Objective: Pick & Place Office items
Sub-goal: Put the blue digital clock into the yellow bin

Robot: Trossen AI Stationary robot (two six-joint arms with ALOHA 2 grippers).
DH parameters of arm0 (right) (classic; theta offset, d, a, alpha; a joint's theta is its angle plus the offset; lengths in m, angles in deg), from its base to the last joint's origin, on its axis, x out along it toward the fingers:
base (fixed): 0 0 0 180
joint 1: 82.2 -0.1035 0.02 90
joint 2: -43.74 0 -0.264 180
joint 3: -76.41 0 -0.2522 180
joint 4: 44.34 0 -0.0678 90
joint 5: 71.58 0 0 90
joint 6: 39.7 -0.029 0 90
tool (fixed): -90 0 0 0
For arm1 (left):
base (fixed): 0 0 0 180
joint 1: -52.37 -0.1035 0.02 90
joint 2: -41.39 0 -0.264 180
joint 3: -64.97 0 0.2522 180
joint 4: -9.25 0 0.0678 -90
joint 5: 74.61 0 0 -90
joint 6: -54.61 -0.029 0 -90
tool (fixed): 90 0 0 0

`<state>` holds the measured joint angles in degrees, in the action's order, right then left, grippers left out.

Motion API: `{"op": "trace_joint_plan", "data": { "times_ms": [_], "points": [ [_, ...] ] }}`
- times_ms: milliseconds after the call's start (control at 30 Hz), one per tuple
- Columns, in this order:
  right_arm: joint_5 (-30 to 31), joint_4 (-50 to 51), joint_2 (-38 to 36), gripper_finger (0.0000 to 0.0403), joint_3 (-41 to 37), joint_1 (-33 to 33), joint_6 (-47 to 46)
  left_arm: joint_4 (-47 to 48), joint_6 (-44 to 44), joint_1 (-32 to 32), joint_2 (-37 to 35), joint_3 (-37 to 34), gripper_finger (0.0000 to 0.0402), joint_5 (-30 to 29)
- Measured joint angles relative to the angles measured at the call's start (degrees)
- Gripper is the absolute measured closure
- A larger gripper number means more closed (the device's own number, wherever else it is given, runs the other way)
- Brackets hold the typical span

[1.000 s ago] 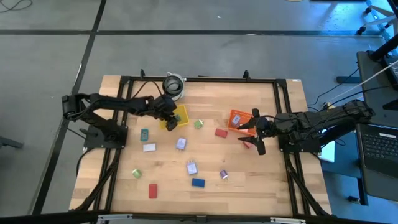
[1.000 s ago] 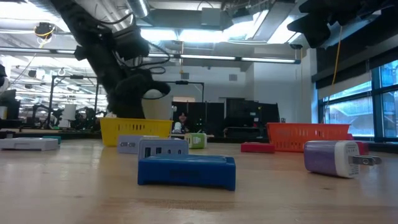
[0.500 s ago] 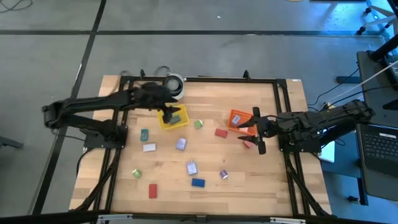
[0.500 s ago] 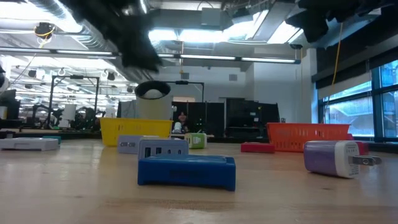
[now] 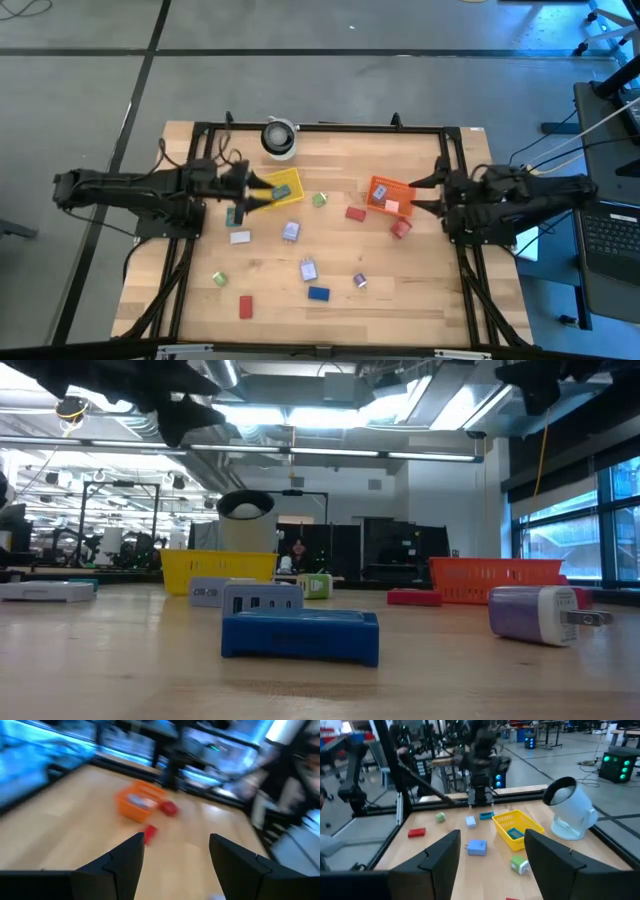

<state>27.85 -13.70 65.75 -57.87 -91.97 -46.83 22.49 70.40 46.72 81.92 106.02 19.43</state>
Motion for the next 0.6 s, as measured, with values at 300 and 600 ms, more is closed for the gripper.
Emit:
{"op": "trace_joint_plan", "data": {
  "times_ms": [300, 600],
  "points": [
    [-0.5, 4.6, -6.2, 0.0181, 0.0, 0.5, -4.2, -15.3, -5.8, 17.6, 11.6, -0.5, 0.0182, -0.7],
    [-0.3, 5.0, -3.3, 0.0181, 0.0, 0.5, -6.2, -15.5, -5.7, 24.1, 25.6, 3.8, 0.0173, -6.7]
  ]
}}
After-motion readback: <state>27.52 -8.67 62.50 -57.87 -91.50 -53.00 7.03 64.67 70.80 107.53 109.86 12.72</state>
